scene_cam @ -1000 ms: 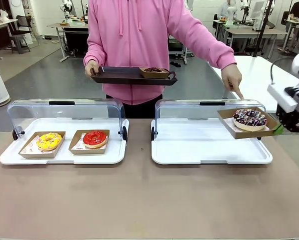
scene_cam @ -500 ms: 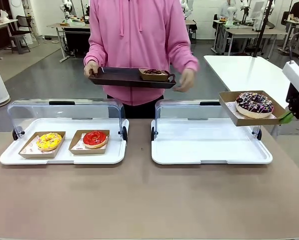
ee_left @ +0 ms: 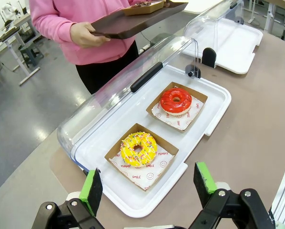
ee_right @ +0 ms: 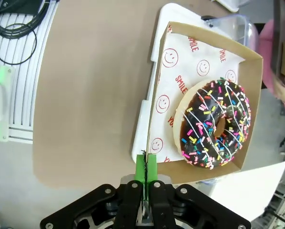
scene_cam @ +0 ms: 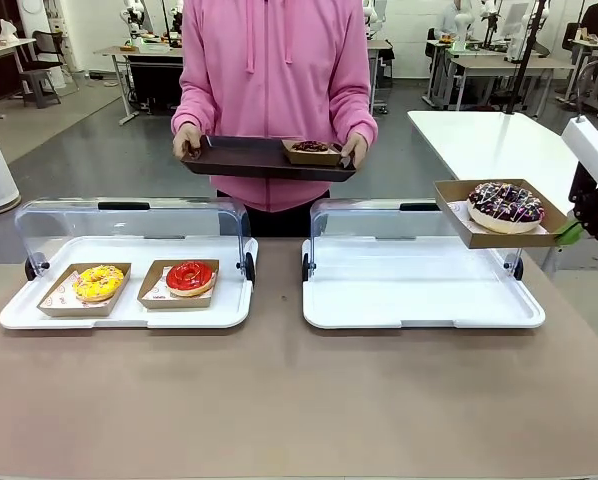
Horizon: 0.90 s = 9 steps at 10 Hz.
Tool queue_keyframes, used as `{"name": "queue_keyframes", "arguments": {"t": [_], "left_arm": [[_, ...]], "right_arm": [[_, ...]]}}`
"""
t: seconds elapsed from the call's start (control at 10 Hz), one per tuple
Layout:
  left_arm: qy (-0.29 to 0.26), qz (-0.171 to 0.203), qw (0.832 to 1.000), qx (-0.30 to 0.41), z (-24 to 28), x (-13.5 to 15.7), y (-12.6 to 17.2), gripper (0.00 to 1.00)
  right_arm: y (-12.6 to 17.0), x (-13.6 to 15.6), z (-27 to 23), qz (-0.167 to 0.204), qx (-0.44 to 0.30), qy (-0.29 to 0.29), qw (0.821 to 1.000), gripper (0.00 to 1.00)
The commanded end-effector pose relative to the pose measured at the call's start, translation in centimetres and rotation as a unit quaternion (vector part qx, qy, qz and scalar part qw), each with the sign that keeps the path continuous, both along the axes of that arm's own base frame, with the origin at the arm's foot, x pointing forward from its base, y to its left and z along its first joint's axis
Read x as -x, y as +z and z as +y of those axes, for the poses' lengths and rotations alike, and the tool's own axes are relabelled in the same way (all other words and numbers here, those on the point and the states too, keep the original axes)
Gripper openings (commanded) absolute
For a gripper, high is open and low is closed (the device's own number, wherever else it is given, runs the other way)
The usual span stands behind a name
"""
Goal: Provide the desired donut to the person.
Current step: Pick up and lift the Paper togo box containing the Donut pointed at by the person, then place the picked Paper togo box onto the Handle tray extended by the person.
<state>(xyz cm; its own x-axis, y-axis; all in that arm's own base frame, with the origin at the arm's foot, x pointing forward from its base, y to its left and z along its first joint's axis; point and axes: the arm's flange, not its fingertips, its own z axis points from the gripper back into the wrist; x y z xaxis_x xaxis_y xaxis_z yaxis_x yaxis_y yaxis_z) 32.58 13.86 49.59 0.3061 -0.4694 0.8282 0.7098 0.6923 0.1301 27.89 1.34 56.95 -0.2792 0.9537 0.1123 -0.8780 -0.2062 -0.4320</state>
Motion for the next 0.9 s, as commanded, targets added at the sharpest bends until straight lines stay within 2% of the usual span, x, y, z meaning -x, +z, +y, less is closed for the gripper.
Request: {"name": "queue_keyframes", "arguments": {"t": [0.0,0.8], "left_arm": [[-0.006,-0.005,1.000,0.003,0.17,-0.06,-0.13,1.00],[-0.006,-0.005,1.000,0.003,0.17,-0.06,-0.13,1.00]], "right_arm": [[-0.28,-0.03,-0.35,0.001,0.009,0.006,1.000,0.00],[-0.28,-0.03,-0.35,0.001,0.009,0.006,1.000,0.00]]}}
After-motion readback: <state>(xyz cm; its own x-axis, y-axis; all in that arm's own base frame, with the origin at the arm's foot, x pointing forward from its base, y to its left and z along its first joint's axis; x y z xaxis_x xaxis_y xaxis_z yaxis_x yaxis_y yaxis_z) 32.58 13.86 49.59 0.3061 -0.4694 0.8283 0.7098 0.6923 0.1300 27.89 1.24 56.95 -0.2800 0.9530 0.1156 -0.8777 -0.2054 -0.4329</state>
